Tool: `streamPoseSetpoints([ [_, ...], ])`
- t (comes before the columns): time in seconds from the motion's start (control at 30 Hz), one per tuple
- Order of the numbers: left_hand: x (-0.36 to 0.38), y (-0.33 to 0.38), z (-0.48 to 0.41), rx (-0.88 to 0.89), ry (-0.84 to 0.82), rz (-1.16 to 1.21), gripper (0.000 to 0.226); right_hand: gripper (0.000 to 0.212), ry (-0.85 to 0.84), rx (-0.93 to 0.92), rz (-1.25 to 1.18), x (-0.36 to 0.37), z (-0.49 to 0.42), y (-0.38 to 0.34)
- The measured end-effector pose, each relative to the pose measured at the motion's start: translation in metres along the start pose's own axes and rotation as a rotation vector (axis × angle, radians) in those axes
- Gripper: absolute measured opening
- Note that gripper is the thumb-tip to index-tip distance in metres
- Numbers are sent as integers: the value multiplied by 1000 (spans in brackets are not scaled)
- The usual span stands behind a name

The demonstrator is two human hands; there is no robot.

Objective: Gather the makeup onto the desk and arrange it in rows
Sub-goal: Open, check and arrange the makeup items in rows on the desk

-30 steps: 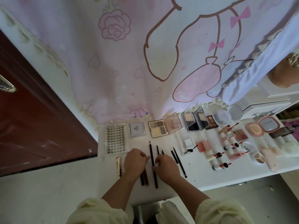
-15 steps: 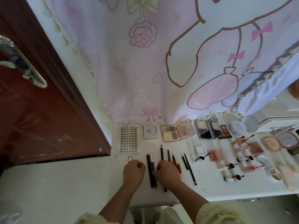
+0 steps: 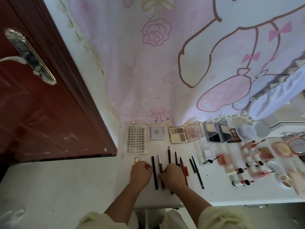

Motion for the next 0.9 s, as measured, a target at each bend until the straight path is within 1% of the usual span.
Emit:
streamPoseSetpoints([
  [0.1,1,1,1,7,-19,35,19,41,2,-11,-110,-4,3,3],
  [0.13,1,2,2,11,-22,48,20,39,0,-14,-146,-7,4,5],
  [0.23,-1,5,4,9,-18,161,19,25,4,-31,-287,-19,13,3],
  [0.37,1,0,3,-44,-54,359,22,15,-13,-40,-496,-33,23,2],
  [0.5,4,2,8,-78,-98,458,28,9,-44,-56,-729,-42,25,2],
  [0.57,9,9,13,-91,-152,490,34,8,-52,-61,-803,-44,27,1],
  [0.7,16,21,20,-79,-243,460,42,8,-74,-92,-851,-46,31,0],
  [0.8,16,25,22,-23,-258,379,51,16,-107,-95,-881,-44,32,2],
  [0.9,15,27,23,7,-255,332,56,14,-131,-110,-920,-45,35,-1],
])
Point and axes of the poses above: each hand's wrist, its own z-axis away from the middle knuckle, its own x-axis out of the palm, y = z × x, the point moved 9 cm from there along -z, towards the middle knuckle, and after that the axes turned 6 degrees about -y, right-handed, at the moved point
